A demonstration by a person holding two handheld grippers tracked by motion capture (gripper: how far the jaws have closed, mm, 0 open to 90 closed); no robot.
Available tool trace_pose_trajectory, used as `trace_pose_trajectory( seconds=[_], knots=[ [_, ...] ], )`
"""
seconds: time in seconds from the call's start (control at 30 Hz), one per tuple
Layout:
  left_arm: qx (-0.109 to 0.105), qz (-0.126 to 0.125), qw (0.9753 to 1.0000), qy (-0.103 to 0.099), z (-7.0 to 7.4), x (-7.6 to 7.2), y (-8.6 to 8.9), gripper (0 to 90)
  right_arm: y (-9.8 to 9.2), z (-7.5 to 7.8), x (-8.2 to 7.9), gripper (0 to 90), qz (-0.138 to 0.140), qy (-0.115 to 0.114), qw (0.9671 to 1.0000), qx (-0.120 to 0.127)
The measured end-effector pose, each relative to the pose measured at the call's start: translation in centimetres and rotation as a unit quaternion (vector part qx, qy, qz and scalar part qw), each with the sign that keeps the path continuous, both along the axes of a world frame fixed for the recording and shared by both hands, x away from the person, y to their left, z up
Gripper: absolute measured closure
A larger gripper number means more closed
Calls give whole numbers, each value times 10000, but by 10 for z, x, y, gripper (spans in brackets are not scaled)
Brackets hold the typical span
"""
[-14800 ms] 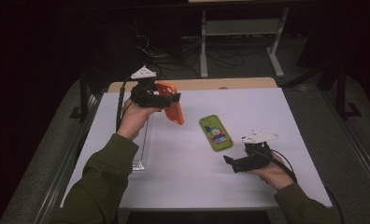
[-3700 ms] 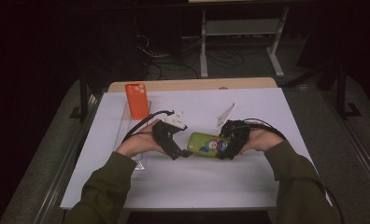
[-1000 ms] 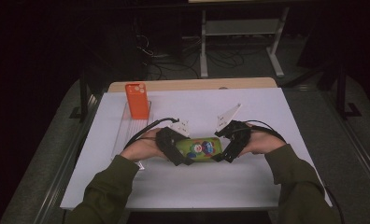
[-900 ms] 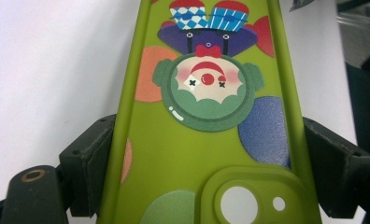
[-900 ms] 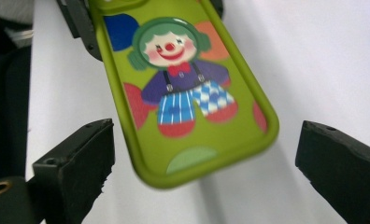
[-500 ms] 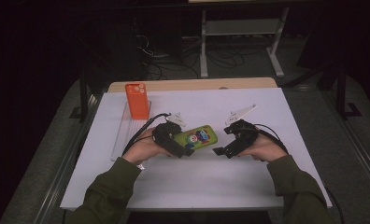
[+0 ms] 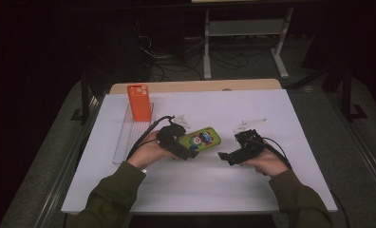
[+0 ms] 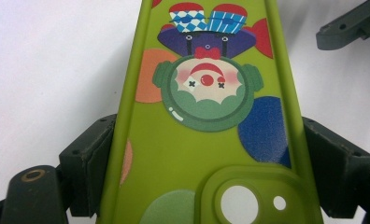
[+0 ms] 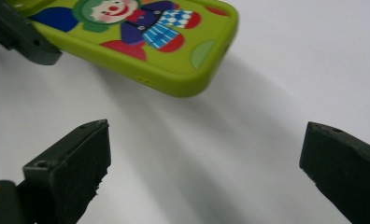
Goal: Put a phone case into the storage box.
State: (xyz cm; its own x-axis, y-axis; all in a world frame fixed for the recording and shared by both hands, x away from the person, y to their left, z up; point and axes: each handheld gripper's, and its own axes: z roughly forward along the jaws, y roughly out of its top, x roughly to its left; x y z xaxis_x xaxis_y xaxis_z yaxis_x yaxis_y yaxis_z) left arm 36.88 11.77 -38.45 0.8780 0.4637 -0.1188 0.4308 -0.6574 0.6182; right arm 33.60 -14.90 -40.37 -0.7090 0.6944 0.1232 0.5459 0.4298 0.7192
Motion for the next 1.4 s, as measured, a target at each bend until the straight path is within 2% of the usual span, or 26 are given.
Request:
trace_pose_trajectory(
  seconds=[0.1,0.2,0.3,0.37,0.6,0.7,0.8,0.87,1.03,1.13,1.27,1.33,1.4],
  knots=[
    [21,-23,10000,-22,1,2,2,149,-2,-5,-3,17,-171,-142,9997,84],
    [-18,-1,10000,-7,1,2,2,149,-1,-9,-2,17,-235,-236,9994,15],
    [0,-13,10000,-7,1,3,2,149,0,-10,-1,17,-205,-373,9991,-57],
    [-82,49,10000,-5,1,2,1,149,1,-10,-1,17,-187,-429,9989,-68],
    [-132,62,9999,-58,2,3,2,149,5,-12,-1,17,-141,-823,9957,-395],
    [-55,9,10000,-70,2,4,4,149,7,-12,-3,17,-97,-972,9940,-495],
    [-36,-1,10000,-74,2,4,4,149,9,-12,-5,16,-23,-1165,9907,-699],
    [-112,67,9999,-68,2,3,3,149,12,-11,-7,16,23,-1249,9891,-774],
    [-107,65,9999,-74,2,3,3,149,16,-11,-11,16,129,-1413,9855,-927],
    [-85,41,9999,-90,1,3,3,150,19,-12,-13,17,172,-1659,9797,-1113],
    [-67,11,9999,-112,1,3,2,150,22,-10,-15,17,208,-1877,9744,-1220],
    [21,-67,9999,-124,2,3,3,150,22,-10,-16,18,238,-1990,9714,-1275],
    [-42,-21,9999,-112,1,3,1,150,23,-9,-18,17,250,-2073,9691,-1311]
  ],
)
